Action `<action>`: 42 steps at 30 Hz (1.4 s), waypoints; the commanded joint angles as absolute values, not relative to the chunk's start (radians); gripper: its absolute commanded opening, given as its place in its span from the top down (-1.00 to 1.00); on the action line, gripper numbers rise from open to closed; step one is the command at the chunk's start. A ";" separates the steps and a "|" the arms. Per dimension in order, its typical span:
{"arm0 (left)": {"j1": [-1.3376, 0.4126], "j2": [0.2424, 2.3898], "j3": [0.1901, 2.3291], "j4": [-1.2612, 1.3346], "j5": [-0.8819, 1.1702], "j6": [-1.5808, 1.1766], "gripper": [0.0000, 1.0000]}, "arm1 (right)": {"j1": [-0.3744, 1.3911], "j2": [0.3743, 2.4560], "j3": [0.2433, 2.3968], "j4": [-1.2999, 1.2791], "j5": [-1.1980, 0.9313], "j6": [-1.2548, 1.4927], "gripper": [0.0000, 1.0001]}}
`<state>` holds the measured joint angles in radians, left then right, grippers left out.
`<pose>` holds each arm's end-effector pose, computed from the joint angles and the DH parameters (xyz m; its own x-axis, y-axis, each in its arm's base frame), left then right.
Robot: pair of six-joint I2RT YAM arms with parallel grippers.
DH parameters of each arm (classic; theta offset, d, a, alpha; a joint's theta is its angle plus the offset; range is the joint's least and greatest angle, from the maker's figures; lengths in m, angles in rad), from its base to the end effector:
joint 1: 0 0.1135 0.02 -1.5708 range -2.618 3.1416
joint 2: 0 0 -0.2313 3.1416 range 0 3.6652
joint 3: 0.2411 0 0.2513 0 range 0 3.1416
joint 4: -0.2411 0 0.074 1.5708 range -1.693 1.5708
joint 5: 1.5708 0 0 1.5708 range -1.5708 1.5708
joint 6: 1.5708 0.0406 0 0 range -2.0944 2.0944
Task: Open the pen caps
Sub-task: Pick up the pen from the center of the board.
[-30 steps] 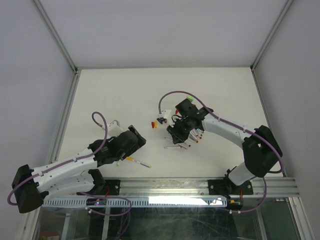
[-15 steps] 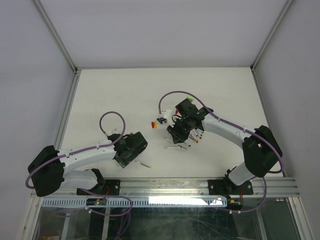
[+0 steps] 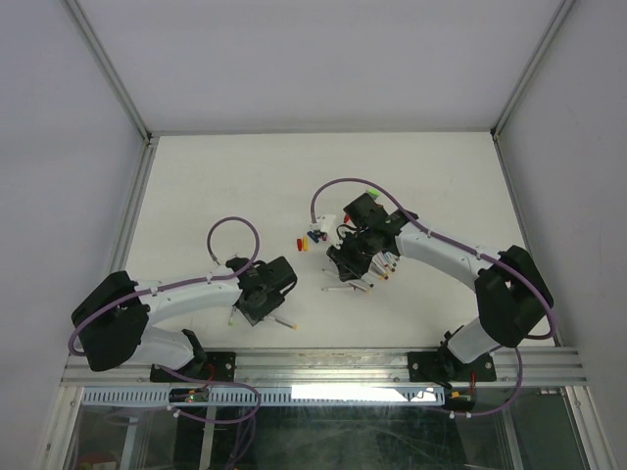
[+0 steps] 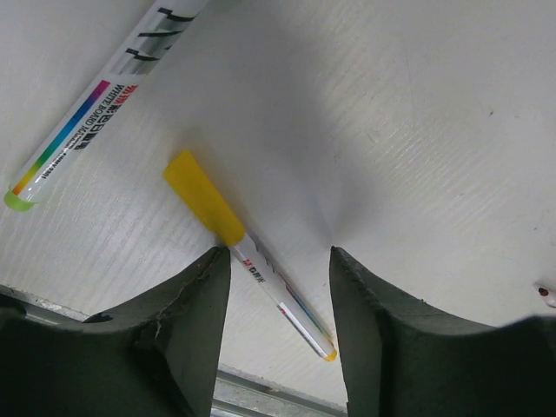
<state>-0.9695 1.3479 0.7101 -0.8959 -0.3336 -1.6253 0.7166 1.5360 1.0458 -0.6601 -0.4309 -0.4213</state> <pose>0.1268 -0.1614 0.1297 -0.7403 -0.5886 -0.3247 -0.6065 0.7932 -0.0549 0.2157 0.2103 0.1815 -0.3315 -0.7815 -0.5285 -0.9434 0.2778 0.1810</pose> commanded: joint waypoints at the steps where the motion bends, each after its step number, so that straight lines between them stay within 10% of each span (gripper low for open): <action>1: -0.977 1.359 0.744 -0.873 -0.290 -1.609 0.10 | 0.711 1.491 1.072 -0.641 -0.430 -0.433 0.47; 15: -0.974 1.490 0.844 -0.880 -0.341 -1.565 0.70 | 0.680 1.506 1.072 -0.642 -0.582 -0.401 0.38; 30: -0.954 1.361 0.782 -0.593 -0.366 -1.527 0.98 | 0.645 1.547 0.862 -0.217 -1.082 -0.169 -0.11; 42: -0.954 1.380 0.778 -0.437 -0.347 -1.531 1.00 | 0.651 1.635 0.836 -0.074 -1.058 0.019 -0.28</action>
<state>-0.9604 1.3571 0.7589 -0.5365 -0.3496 -1.5311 0.6495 1.5963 0.8181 -0.1585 -1.0279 -0.0666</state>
